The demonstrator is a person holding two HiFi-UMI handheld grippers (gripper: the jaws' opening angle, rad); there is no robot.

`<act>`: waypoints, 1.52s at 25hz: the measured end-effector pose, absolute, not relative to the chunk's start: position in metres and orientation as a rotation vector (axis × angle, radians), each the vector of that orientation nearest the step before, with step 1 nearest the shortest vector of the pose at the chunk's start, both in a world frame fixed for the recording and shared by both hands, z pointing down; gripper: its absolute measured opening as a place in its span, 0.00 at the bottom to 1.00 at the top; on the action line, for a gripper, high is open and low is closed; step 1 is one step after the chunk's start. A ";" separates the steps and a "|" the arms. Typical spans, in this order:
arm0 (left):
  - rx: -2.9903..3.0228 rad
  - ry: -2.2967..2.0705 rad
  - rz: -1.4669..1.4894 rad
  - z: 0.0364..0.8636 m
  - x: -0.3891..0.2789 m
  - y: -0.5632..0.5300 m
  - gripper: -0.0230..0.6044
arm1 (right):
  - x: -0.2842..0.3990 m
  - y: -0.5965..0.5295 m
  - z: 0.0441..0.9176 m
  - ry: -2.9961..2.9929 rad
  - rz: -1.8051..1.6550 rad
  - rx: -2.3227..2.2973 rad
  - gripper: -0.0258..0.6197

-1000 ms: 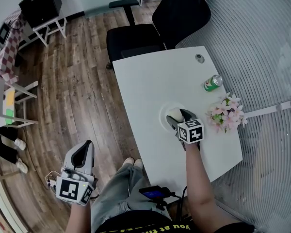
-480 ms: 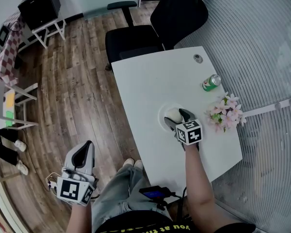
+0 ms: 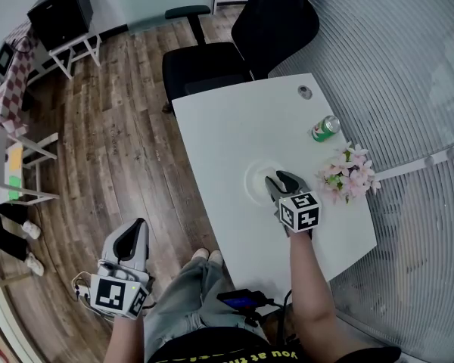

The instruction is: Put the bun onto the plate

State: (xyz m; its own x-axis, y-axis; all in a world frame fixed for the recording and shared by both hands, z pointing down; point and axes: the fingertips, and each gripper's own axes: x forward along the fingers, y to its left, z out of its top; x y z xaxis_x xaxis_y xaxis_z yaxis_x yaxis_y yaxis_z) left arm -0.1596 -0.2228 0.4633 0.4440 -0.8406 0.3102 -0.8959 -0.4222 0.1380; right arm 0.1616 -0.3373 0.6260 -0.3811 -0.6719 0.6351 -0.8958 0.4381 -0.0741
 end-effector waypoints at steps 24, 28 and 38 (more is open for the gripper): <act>2.530 -1.434 0.233 0.437 -0.144 -0.225 0.04 | 0.185 -0.302 0.537 -2.261 0.464 1.522 0.05; 2.554 -1.429 0.215 0.431 -0.141 -0.226 0.04 | 0.190 -0.287 0.516 -2.286 0.444 1.548 0.05; 2.603 -1.367 0.208 0.428 -0.124 -0.225 0.04 | 0.206 -0.247 0.458 -2.357 0.443 1.706 0.05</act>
State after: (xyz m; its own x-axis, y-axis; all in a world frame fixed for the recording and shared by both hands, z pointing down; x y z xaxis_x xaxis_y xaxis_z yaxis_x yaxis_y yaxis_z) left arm -0.1240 -0.2246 0.4283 0.5641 -0.7978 0.2131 -0.8250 -0.5550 0.1061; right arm 0.2065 -0.2473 0.4576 -0.3150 -0.8895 0.3312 -0.9490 0.2898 -0.1241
